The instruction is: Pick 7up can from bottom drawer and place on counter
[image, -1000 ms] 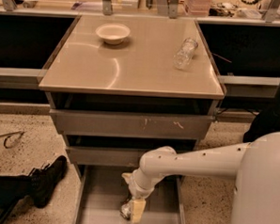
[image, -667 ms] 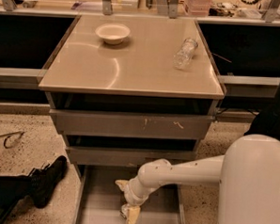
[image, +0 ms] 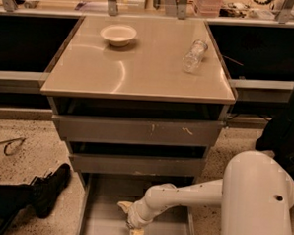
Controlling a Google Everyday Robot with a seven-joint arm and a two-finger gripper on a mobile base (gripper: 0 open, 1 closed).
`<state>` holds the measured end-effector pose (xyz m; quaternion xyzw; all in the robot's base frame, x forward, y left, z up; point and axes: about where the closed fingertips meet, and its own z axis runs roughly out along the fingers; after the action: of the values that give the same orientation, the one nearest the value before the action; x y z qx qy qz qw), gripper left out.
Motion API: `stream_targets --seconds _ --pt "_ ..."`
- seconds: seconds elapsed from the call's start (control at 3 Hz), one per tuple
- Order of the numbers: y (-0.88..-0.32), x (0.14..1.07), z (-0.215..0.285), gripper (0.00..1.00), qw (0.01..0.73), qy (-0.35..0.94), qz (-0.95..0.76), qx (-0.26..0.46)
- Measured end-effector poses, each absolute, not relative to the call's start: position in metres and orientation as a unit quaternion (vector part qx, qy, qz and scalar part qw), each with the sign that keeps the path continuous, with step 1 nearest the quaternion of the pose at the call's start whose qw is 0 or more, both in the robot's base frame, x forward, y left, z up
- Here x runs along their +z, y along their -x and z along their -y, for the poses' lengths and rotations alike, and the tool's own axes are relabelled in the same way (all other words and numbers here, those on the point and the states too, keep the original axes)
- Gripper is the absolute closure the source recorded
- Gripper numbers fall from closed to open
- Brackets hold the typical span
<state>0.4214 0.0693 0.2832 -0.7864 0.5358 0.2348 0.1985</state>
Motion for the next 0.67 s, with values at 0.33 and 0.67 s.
stream_targets --seconds 0.33,0.67 --pt "-0.421 0.283 -0.069 0.0 0.198 0.786 -0.536 0.235" --pt "-0.436 0.263 -0.07 0.0 0.199 0.786 -0.545 0.213"
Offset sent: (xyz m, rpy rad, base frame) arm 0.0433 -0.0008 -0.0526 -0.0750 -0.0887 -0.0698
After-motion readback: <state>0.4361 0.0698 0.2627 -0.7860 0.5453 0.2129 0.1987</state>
